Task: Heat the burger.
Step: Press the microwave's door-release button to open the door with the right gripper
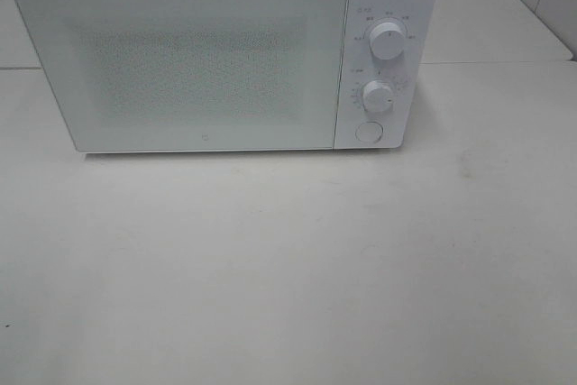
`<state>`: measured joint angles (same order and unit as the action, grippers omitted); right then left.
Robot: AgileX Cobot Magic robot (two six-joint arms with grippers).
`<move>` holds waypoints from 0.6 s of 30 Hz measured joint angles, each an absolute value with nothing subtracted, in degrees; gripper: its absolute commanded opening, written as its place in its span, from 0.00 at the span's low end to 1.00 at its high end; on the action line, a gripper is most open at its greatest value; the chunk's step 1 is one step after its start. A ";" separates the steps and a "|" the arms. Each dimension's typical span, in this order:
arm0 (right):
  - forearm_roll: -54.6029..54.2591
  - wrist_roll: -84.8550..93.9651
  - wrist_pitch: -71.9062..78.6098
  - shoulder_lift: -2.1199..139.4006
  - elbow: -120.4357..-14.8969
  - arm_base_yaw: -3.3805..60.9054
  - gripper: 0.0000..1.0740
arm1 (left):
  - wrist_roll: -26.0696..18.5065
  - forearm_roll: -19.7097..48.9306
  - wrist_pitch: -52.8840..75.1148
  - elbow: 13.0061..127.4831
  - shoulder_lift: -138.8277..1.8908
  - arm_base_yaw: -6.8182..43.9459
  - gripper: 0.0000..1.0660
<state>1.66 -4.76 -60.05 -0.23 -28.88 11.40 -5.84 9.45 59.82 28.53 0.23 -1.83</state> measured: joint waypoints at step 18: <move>0.00 -4.76 -40.28 7.79 -28.53 11.40 0.69 | -5.84 9.45 59.82 28.53 0.23 -1.83 0.95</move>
<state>0.00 -4.76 -40.28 7.79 -28.53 11.40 -5.84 9.45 59.82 28.53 0.23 -1.83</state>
